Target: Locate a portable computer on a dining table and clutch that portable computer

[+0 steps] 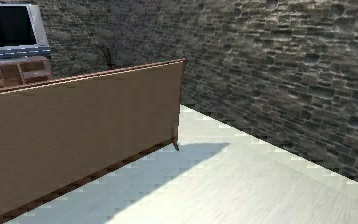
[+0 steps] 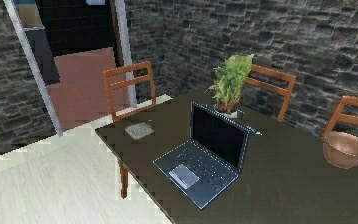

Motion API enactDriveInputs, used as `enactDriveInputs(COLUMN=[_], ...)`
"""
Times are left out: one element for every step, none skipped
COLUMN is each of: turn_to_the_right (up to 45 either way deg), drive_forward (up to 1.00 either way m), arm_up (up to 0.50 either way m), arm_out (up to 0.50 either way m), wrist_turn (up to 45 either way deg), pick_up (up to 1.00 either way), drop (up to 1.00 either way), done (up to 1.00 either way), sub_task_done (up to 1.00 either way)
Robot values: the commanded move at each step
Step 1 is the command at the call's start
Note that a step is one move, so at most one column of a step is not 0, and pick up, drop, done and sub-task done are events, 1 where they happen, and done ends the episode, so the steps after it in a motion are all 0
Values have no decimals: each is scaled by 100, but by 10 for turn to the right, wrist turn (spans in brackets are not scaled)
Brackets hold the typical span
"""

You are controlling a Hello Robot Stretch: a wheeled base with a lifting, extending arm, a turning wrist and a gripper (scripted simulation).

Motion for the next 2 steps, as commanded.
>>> enactDriveInputs(turn_to_the_right=[0, 0], drive_forward=[0, 0], arm_up=[50, 26], arm_out=[0, 0], wrist_turn=[0, 0], pick_up=[0, 0], drop=[0, 0], done=[0, 0], sub_task_done=[0, 0])
